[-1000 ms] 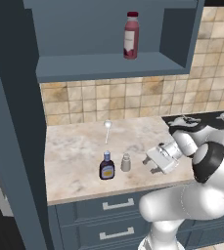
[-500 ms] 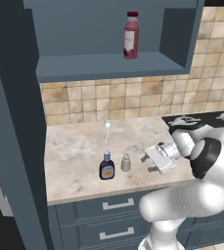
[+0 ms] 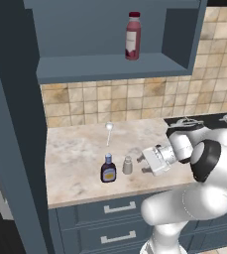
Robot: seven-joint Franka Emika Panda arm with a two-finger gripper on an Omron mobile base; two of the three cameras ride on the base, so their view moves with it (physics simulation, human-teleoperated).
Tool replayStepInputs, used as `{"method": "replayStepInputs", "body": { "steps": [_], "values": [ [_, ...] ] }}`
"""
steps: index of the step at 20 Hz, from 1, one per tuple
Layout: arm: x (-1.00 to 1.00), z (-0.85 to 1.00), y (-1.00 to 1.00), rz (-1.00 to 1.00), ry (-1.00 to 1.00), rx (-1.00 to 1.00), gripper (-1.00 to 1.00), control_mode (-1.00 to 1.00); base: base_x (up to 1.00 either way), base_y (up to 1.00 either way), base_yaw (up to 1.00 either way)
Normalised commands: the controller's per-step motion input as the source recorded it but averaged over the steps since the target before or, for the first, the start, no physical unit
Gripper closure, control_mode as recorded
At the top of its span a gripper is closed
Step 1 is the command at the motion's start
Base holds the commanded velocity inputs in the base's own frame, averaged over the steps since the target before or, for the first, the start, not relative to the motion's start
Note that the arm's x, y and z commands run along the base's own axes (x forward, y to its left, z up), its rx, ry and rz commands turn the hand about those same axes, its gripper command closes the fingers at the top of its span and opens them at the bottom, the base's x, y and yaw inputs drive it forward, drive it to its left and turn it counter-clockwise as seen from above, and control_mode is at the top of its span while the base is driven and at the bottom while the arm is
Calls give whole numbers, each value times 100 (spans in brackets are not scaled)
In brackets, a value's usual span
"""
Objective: Pick the shaker and condiment bottle from the counter and place them in the cabinet.
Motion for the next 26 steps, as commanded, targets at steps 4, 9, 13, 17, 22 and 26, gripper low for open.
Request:
{"method": "replayStepInputs", "body": {
  "steps": [4, 9, 13, 17, 22, 26],
  "values": [
    [15, 0, 18, -4, 0, 6, -100, -100, 0, 0, 0],
    [7, -3, 11, -1, 2, 7, -100, -100, 0, 0, 0],
    [1, -2, 3, 0, 4, 6, -100, -100, 0, 0, 0],
    [2, 0, 0, -2, 1, 4, -100, -100, 0, 0, 0],
    [3, 0, 0, -9, 0, 3, -100, -100, 0, 0, 0],
    [2, 0, 1, -10, 0, 0, -100, -100, 0, 0, 0]
  ]
}}
